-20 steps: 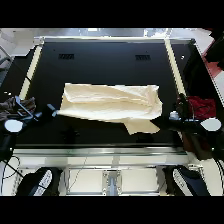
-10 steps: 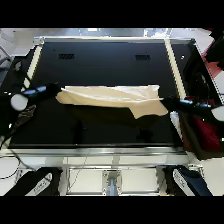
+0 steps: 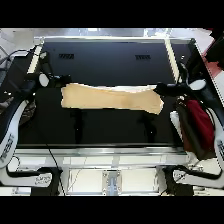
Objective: Fold the shirts.
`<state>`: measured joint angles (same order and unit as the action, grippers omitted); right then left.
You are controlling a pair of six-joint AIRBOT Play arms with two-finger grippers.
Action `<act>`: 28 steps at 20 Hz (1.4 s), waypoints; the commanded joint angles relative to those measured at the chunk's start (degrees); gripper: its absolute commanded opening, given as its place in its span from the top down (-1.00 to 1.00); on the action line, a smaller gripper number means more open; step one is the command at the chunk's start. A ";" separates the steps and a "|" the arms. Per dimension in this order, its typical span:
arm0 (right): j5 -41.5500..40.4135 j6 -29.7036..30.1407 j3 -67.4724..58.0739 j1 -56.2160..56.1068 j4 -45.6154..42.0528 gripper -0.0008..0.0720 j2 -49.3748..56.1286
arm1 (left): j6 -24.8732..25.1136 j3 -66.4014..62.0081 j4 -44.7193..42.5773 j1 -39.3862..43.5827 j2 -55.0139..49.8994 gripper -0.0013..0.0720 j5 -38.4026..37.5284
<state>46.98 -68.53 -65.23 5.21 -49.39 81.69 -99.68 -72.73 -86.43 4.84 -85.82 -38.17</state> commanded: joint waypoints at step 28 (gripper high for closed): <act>22.16 -1.62 -20.83 18.14 12.31 -0.75 26.62 | 16.26 -46.27 9.07 13.38 -19.98 -0.35 -28.55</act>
<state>68.60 -73.06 -84.97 24.05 -43.53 102.24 -85.21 -107.83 -80.99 16.75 -97.32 -54.39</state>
